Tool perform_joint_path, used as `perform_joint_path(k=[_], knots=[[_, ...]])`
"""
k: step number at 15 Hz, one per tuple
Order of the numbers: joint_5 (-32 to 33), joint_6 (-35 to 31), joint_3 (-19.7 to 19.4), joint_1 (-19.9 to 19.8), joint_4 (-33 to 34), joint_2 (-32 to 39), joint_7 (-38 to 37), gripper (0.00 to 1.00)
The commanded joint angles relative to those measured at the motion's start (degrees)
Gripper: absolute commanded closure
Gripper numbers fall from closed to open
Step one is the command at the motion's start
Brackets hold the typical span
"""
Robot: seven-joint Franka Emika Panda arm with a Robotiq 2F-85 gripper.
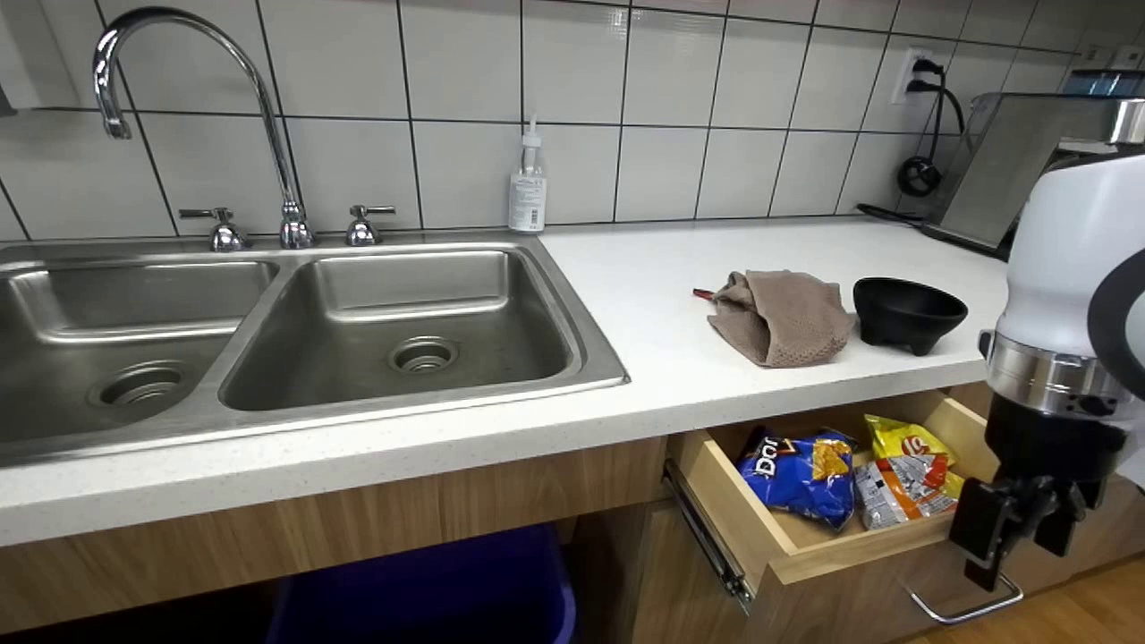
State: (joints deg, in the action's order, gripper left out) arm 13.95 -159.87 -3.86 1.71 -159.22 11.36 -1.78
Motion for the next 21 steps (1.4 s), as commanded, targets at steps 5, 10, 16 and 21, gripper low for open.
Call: perform_joint_path(k=[5, 10, 16, 21], knots=[[-2.39, -10.62, -2.38, 0.22, -0.08, 2.21, -4.34, 0.0], [-3.91, -14.33, -3.35, 0.19, -0.14, 2.23, -2.71, 0.0], [-3.84, -15.34, -3.81, 0.57, -0.06, 1.32, -1.59, 0.0], [-5.3, -14.79, -1.69, -1.0, 1.4, 1.51, 0.49, 0.0]])
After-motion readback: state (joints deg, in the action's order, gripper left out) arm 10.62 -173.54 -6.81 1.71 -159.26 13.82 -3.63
